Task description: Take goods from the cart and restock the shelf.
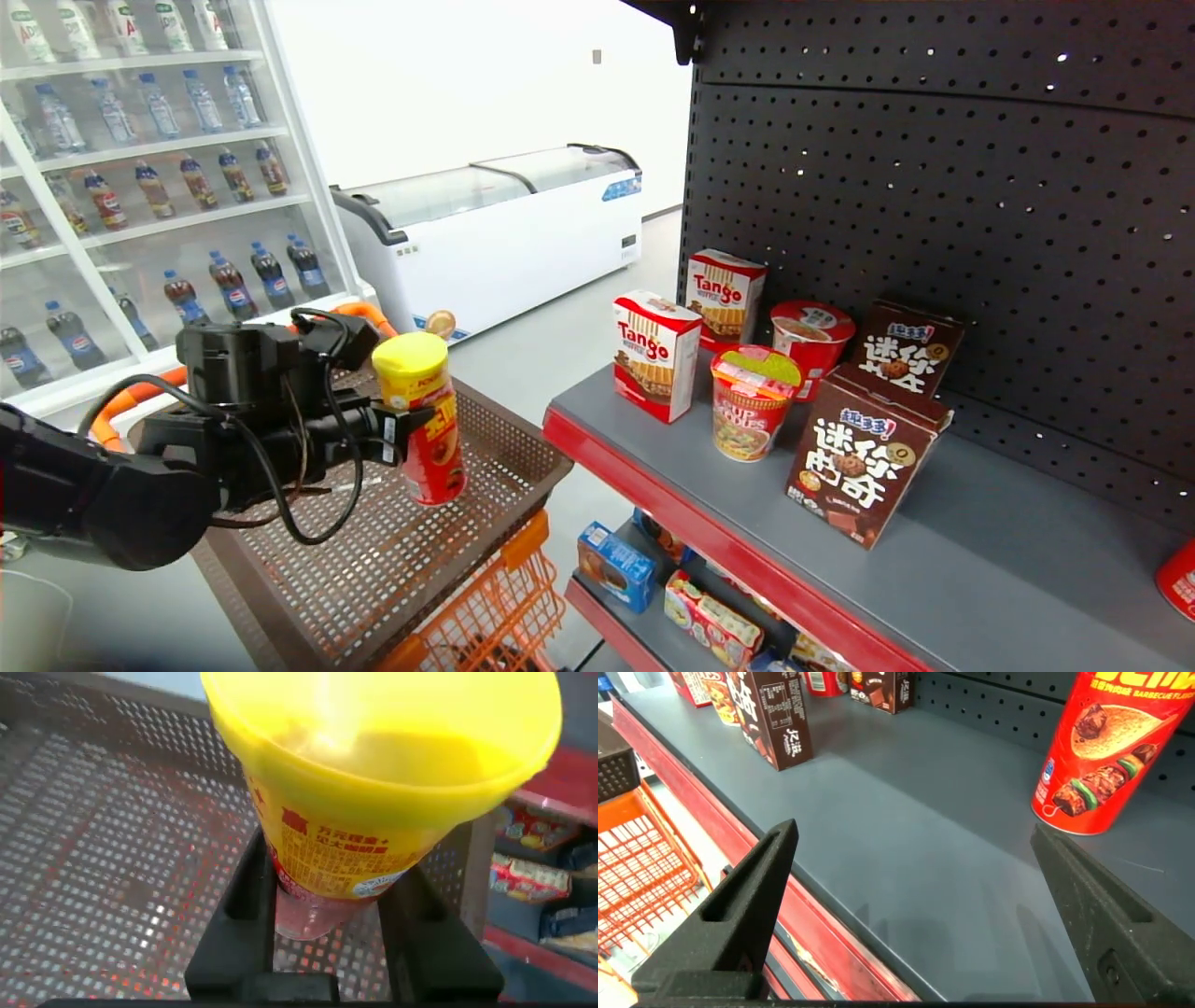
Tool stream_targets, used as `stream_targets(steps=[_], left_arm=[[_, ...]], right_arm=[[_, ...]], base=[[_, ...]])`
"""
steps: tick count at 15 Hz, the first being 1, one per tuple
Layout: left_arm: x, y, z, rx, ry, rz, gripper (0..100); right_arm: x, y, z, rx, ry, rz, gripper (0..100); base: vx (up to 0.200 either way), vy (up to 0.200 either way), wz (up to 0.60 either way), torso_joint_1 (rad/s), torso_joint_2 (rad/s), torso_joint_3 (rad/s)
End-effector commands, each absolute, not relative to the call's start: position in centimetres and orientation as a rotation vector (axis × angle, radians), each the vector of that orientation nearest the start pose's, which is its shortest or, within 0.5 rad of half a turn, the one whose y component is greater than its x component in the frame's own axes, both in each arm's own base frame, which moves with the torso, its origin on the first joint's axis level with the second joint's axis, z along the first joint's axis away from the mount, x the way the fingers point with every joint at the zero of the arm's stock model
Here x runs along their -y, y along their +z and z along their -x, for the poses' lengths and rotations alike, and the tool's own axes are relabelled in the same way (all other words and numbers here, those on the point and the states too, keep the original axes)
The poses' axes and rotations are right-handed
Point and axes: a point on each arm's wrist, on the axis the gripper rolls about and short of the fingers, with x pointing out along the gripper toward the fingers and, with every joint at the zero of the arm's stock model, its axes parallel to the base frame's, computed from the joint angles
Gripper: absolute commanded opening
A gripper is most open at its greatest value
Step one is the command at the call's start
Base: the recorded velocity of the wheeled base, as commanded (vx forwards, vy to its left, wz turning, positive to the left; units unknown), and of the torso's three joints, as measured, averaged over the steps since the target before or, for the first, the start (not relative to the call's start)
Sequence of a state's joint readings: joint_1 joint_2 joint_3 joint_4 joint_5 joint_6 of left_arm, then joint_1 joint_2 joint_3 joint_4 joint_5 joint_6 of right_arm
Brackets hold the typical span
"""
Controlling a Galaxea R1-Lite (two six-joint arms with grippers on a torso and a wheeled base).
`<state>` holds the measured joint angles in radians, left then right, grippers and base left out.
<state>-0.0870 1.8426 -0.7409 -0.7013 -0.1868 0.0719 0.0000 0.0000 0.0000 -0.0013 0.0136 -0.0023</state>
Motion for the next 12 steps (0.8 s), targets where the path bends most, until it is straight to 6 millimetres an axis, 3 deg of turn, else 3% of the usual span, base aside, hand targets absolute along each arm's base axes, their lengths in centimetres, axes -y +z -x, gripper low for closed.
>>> stream_targets(steps=[1, 3, 4, 6, 12], left_arm=[[3.1, 15.8, -30.4, -0.297, -0.275, -0.051, 0], [3.0, 17.0, -29.3, -0.262, -0.263, -0.066, 0], [2.9, 18.8, -28.1, -0.203, -0.261, -0.062, 0], [2.8, 20.6, -26.3, -0.15, -0.262, -0.059, 0], [1.9, 21.8, -17.1, -0.177, -0.255, -0.053, 0]], right_arm=[[0.0, 7.6, 2.3, 0.002, 0.014, 0.002, 100], [0.0, 7.6, 2.3, 0.002, 0.014, 0.003, 100], [0.0, 7.6, 2.3, 0.002, 0.014, 0.002, 100], [0.0, 7.6, 2.3, 0.002, 0.014, 0.002, 100], [0.0, 7.6, 2.3, 0.002, 0.014, 0.003, 100]], base=[[0.0, 0.0, 0.0, 0.0, 0.0, 0.0], [0.0, 0.0, 0.0, 0.0, 0.0, 0.0], [0.0, 0.0, 0.0, 0.0, 0.0, 0.0], [0.0, 0.0, 0.0, 0.0, 0.0, 0.0], [0.0, 0.0, 0.0, 0.0, 0.0, 0.0]])
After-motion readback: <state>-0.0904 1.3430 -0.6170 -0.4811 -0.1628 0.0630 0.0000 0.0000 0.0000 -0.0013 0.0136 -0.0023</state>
